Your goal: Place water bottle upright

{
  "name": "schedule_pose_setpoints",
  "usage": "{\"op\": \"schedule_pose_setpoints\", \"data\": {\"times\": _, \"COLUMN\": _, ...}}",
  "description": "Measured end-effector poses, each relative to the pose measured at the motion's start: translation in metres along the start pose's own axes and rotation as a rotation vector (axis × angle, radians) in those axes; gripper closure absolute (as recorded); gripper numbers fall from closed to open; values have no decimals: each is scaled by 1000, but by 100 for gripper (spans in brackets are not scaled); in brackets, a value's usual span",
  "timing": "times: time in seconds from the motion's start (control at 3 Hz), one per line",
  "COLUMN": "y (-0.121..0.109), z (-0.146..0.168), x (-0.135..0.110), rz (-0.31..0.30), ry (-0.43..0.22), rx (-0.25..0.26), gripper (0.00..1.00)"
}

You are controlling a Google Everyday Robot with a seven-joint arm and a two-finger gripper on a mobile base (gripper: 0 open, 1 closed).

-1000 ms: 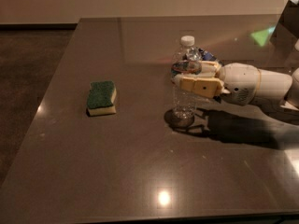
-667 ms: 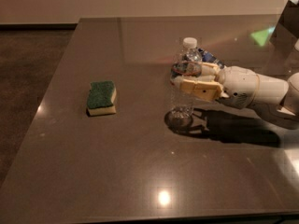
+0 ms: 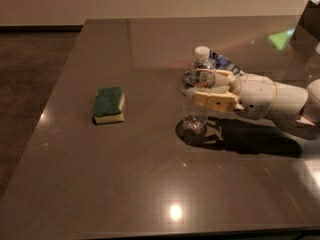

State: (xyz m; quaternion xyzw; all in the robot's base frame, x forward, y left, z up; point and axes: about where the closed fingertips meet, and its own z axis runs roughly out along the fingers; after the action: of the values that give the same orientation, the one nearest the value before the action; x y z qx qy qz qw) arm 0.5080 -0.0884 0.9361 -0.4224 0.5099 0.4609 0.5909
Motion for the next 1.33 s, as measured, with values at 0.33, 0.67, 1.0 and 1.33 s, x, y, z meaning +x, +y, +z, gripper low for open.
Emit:
{"op": "schedule_pose_setpoints", "data": {"times": 0.33, "y": -1, "z": -1, "x": 4, "rz": 8, "ry": -11, "rx": 15, "gripper": 75}}
{"op": "schedule_pose_setpoints", "data": {"times": 0.67, "y": -1, "z": -1, "x": 7, "rz": 11, "ry": -36, "rx": 15, "gripper": 52}}
{"op": "schedule_pose_setpoints", "data": {"times": 1.0, "y": 0, "z": 2, "x": 7, "rz": 10, "ry": -40, "rx": 10, "gripper": 21}}
{"op": "schedule_pose_setpoints", "data": {"times": 1.33, "y": 0, "z": 4, "x": 6, "rz": 10, "ry": -40, "rx": 6, "gripper": 0}}
